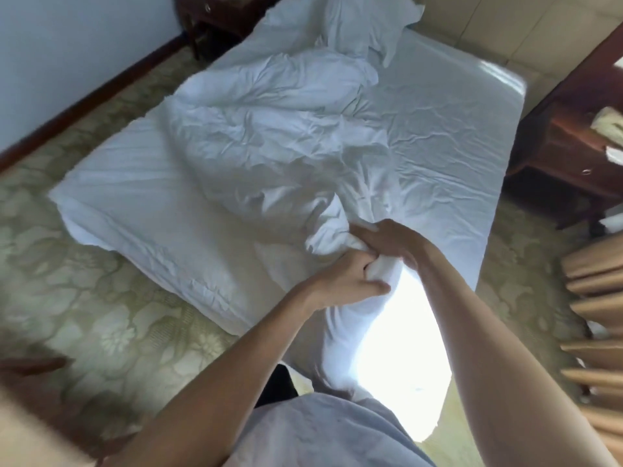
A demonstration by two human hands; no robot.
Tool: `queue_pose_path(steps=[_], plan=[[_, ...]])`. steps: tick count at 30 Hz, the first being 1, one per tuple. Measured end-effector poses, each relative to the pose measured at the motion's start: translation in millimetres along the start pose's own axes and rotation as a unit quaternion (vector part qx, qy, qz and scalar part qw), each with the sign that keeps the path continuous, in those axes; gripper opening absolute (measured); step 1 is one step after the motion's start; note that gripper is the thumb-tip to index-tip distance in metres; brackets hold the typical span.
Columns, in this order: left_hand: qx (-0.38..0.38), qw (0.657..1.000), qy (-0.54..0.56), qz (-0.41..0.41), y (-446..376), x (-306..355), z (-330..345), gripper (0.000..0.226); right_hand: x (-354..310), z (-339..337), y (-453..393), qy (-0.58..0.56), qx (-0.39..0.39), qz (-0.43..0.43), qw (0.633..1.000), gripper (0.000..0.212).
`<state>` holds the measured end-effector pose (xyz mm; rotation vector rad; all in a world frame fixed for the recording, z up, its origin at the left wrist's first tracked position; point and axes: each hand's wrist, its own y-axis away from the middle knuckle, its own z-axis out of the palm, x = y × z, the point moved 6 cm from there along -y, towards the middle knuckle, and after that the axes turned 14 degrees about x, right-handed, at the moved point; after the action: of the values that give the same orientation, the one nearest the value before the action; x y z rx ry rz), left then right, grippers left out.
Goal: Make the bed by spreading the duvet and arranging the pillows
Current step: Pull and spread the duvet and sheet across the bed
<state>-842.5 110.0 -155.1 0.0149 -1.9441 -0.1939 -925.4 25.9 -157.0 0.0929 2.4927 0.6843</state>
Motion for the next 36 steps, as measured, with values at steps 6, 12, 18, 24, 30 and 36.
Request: queue_pose_path(steps=[6,12,18,24,30,36], plan=[[0.097,0.991,0.089,-0.007,12.9,20.1,29.2,0.030,59.0,-14.3,-5.0,-0.262,0.046,-0.001,0.964,0.048],[0.429,0.883,-0.185,-0.034,16.6,26.7,44.2,0.079,156.8,-46.2,-2.9,-0.453,-0.002,0.084,0.888,0.043],[0.255,0.963,-0.032,-0.081,1.9,61.9,137.7,0.082,212.9,-70.2,15.0,-0.446,-0.023,0.065,0.892,0.047],[0.272,0.956,0.027,-0.109,41.1,64.1,169.2,0.040,243.5,-63.6,51.0,-0.429,-0.017,0.058,0.901,0.040],[0.389,0.904,-0.052,-0.171,94.4,68.9,183.9,0.049,256.3,-71.6,73.1,-0.315,0.023,0.028,0.948,0.042],[0.265,0.929,-0.141,-0.217,128.1,85.5,230.4,0.029,238.5,-104.4,94.1,0.012,0.027,-0.264,0.964,0.022]])
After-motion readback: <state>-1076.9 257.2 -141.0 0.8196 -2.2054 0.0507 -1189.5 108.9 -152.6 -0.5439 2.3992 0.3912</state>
